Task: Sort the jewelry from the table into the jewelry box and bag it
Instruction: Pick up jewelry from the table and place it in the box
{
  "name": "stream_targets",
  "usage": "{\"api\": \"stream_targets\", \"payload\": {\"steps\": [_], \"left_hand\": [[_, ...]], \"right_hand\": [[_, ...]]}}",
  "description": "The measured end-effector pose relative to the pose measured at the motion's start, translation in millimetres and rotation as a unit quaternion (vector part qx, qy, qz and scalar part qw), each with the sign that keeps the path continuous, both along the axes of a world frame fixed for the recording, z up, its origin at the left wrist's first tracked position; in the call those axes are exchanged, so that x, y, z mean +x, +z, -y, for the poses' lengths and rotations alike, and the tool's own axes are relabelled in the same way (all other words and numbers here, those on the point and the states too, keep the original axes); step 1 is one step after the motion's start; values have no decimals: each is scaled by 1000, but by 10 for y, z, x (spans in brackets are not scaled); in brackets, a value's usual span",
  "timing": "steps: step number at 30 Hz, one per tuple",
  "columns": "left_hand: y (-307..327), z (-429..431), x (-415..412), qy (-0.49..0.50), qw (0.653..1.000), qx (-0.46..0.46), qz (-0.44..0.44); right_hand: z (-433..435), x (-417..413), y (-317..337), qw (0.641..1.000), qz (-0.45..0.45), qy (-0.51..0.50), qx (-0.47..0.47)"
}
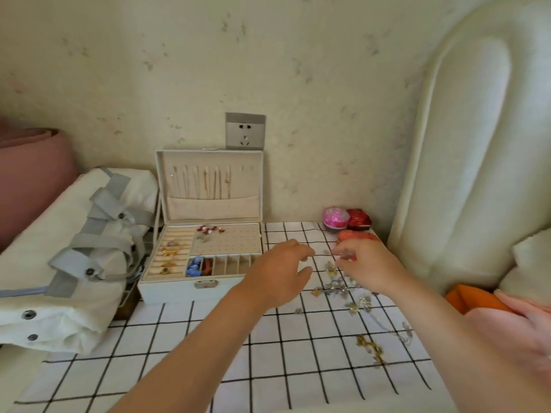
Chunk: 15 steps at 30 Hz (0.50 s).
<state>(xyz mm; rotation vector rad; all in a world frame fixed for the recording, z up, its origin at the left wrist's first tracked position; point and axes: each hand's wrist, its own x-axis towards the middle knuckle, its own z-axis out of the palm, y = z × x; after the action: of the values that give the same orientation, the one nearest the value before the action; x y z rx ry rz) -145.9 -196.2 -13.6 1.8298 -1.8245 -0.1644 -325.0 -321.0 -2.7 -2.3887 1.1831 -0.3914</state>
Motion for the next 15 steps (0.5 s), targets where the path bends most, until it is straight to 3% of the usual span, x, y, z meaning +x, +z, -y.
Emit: {"api": "stream_targets", "payload": {"steps": [9, 15], "left_hand": [[-355, 406, -335, -1, 996, 94, 9], [-488, 400, -327, 11, 997, 76, 25]], "right_hand": [[169, -208, -288, 997, -44, 60, 13], [206, -78, -327, 989, -86, 115, -34]]}}
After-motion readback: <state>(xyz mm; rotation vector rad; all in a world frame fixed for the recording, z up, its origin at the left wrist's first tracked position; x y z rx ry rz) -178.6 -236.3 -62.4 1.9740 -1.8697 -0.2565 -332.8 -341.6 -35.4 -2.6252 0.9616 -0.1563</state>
